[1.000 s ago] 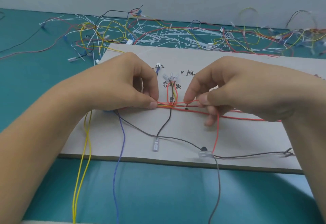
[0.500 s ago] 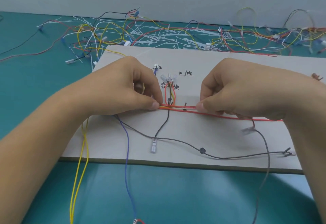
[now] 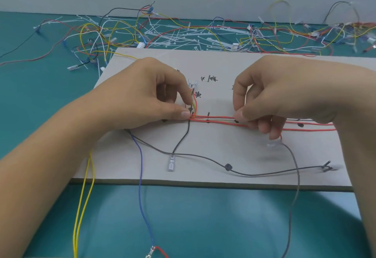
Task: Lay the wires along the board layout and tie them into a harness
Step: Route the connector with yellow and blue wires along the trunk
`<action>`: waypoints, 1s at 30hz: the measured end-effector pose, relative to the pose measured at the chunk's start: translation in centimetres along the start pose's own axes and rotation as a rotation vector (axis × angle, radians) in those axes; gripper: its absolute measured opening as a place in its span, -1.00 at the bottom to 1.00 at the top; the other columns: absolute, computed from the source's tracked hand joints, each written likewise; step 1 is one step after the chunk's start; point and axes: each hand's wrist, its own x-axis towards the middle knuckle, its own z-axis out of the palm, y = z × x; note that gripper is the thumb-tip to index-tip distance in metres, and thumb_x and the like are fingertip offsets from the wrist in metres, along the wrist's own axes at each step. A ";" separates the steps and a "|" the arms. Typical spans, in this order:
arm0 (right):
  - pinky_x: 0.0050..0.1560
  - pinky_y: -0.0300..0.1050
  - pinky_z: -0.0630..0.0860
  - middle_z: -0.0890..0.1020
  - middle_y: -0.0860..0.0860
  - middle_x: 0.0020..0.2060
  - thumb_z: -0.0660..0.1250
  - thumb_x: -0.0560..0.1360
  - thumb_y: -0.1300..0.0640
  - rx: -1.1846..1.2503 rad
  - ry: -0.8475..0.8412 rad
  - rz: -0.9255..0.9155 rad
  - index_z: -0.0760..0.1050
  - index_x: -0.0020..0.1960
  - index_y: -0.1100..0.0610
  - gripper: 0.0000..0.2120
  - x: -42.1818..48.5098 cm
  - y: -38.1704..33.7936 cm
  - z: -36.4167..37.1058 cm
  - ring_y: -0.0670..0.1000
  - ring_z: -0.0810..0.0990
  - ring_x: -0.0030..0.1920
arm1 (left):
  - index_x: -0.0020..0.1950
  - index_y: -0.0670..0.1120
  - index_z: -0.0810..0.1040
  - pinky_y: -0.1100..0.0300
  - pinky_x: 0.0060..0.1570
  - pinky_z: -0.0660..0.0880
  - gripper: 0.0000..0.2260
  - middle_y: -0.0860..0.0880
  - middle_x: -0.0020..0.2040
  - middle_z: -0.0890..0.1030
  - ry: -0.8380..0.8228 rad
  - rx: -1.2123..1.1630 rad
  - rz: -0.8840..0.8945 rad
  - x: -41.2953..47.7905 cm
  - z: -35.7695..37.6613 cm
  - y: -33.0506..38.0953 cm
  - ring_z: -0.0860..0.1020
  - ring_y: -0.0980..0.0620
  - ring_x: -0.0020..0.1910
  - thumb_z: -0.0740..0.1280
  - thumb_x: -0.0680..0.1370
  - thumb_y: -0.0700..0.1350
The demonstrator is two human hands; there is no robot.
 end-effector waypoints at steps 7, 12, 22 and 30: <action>-0.50 -0.15 0.56 0.66 0.13 -0.46 0.46 0.49 0.31 -0.044 0.025 -0.021 0.65 -0.27 0.18 -0.83 0.4 0.1 0.6 0.02 0.63 -0.51 | -0.19 0.11 0.69 0.28 -0.25 0.43 -0.93 0.16 -0.20 0.67 -0.024 0.110 0.045 0.0 0.3 1.0 0.61 0.04 -0.22 0.54 0.44 -0.05; -0.44 -0.13 0.57 0.67 0.01 -0.46 0.47 0.51 0.12 -0.287 0.200 -0.017 0.60 -0.25 0.11 -0.83 -0.4 0.2 1.7 0.01 0.65 -0.51 | -0.21 0.07 0.67 0.28 -0.14 0.49 -0.85 0.15 -0.26 0.66 -0.030 0.153 0.059 0.2 0.3 1.8 0.63 0.12 -0.18 0.53 0.46 -0.18; -0.25 -0.09 0.49 0.53 0.03 -0.25 0.45 0.51 0.12 -0.424 0.308 -0.174 0.49 -0.26 0.05 -0.79 0.2 -1.4 4.0 0.10 0.59 -0.21 | -0.27 0.10 0.69 0.13 -0.22 0.57 -0.83 0.16 -0.32 0.68 -0.098 0.254 0.001 -0.2 -2.0 1.8 0.64 0.12 -0.25 0.54 0.43 -0.16; -0.35 -0.22 0.49 0.57 -0.08 -0.34 0.49 0.49 0.09 -0.277 0.258 -0.312 0.59 -0.22 0.06 -0.86 2.9 -3.8 5.3 -0.12 0.56 -0.32 | -0.16 0.29 0.68 0.25 -0.33 0.41 -0.87 0.25 -0.29 0.67 -0.209 0.388 -0.240 -0.8 -5.5 1.3 0.58 0.28 -0.40 0.53 0.35 0.07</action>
